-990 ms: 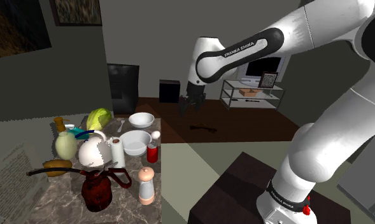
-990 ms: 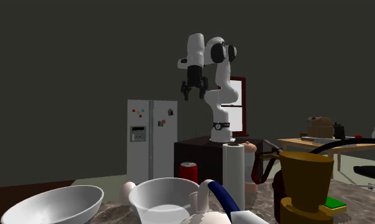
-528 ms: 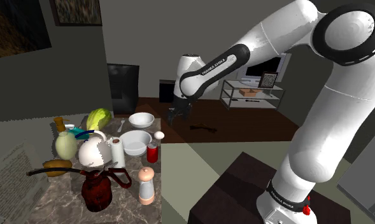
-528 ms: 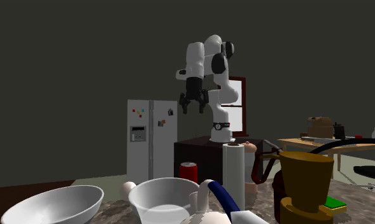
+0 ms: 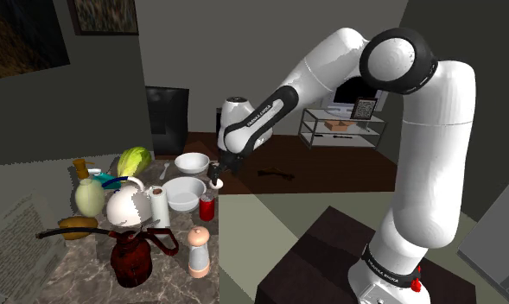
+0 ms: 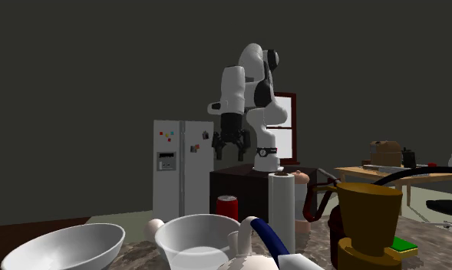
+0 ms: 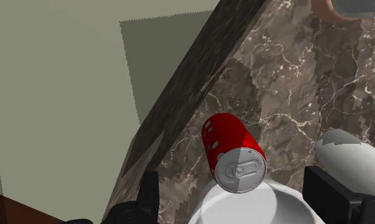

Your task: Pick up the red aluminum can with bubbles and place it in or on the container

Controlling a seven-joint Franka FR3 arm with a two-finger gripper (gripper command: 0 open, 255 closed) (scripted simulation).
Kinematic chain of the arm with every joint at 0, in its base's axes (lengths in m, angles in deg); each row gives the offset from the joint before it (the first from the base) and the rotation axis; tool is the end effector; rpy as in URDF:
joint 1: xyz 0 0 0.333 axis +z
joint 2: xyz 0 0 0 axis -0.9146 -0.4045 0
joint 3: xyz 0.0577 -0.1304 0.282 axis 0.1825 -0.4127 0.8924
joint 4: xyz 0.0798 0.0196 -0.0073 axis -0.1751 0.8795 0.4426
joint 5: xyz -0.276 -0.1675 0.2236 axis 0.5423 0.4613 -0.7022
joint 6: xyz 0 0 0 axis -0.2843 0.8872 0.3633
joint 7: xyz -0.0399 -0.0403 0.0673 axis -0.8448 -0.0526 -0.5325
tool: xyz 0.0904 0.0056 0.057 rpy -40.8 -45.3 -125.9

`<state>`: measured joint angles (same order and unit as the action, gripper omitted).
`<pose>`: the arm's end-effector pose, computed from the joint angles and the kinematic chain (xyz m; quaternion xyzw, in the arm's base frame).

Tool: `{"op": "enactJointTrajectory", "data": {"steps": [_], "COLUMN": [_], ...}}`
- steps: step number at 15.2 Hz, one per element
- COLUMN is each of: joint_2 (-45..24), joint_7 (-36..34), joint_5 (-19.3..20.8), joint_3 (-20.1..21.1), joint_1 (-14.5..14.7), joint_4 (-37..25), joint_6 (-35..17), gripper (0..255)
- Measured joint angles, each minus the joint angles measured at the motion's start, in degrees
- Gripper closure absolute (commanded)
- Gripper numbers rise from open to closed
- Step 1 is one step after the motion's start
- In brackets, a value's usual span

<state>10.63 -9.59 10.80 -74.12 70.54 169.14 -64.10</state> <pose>0.5648 0.0901 0.2701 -0.9970 0.0508 -0.0580 0.0090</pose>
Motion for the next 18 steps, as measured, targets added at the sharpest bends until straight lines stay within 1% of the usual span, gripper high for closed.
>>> {"op": "enactJointTrajectory", "data": {"steps": [3,7,9,14,18], "joint_2": [-6.4,-15.8,-19.0,-22.8,-24.6], "joint_7": [-1.4,-3.1,-3.4,-3.9,-3.9], "joint_5": [1.2,2.4,2.7,3.1,3.1], "joint_3": [-0.3,-0.9,-1.2,-1.6,-1.7], "joint_1": [1.0,2.8,3.2,3.7,3.7], "joint_4": [-4.5,-12.7,-14.9,-16.9,-17.8], "joint_6": [-1.8,-2.9,-3.8,-5.8,-6.6], "gripper": [0,0,0,0,0]}}
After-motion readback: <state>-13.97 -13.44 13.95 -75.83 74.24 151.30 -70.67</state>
